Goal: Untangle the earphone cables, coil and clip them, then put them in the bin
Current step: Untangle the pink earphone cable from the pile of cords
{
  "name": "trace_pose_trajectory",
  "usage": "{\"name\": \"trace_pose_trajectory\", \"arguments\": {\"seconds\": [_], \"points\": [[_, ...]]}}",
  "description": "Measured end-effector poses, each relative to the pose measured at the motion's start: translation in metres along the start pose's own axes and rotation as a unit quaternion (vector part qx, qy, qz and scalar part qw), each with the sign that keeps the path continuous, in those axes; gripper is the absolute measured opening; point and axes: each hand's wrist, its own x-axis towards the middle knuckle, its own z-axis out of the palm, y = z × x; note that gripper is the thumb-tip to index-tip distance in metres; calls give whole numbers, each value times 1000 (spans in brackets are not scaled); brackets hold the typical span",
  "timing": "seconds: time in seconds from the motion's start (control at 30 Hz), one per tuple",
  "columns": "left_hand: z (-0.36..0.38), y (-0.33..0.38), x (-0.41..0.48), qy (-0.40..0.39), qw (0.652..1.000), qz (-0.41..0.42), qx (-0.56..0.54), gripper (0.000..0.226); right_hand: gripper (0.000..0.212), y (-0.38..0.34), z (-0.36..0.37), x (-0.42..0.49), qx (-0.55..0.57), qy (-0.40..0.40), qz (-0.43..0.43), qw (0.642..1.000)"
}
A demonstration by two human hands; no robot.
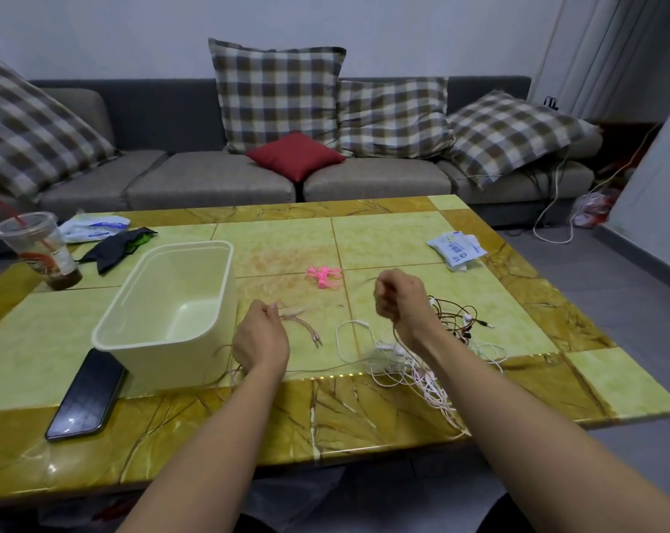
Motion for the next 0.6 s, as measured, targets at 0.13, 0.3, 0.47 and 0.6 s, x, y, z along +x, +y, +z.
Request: {"name": "trace_pose_trajectory", "arguments": {"seconds": [0.13,0.3,0.47,0.6], "points": [[-8,-9,4,6,1000,-7,6,32,33,-4,-31,7,-88,115,48,988],[-7,2,2,-4,1000,14,-12,31,38,26,-55,1,-415,28,124,901],[-4,-4,4,-37,995,59,66,29,33,32,-58,13,-485,92,62,867],[-1,-12,5,-61,975,118,178,34,23,34,-67,15,-522,129,37,843]]}}
